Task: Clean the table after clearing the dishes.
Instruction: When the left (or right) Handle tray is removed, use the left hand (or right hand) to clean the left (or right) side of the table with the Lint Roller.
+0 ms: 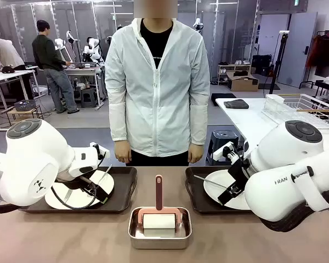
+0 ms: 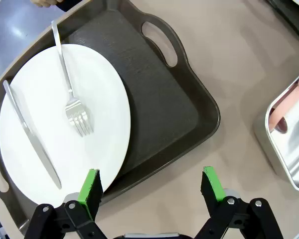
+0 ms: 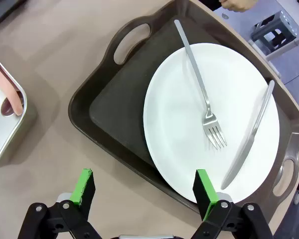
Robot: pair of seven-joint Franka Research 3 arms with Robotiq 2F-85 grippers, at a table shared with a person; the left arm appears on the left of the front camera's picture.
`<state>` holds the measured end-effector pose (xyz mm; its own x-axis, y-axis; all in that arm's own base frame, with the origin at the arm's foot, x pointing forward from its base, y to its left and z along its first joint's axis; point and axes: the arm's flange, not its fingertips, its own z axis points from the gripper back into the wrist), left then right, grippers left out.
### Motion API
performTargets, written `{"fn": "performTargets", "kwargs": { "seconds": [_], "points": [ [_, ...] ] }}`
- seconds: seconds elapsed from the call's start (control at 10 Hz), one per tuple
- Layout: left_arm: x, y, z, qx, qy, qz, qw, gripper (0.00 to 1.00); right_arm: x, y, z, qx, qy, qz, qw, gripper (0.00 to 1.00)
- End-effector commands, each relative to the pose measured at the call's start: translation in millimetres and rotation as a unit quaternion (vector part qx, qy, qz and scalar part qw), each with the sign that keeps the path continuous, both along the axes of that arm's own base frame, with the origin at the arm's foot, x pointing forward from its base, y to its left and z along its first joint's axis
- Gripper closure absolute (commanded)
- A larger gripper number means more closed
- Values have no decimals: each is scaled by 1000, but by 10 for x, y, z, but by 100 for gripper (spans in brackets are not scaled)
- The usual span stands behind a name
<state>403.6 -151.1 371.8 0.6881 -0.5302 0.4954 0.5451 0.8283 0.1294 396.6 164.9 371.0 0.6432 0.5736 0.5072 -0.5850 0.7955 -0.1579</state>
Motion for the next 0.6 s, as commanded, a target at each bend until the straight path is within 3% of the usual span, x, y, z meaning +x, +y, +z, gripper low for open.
{"fn": "performTargets", "kwargs": {
  "seconds": [0.0, 0.5],
  "points": [
    [-1, -2, 0, 0, 0, 0, 1000, 0, 0, 0, 0, 0, 0, 0, 1000, 0],
    [-1, -2, 0, 0, 0, 0, 1000, 0, 0, 0, 0, 0, 0, 0, 1000, 0]
  ]
}}
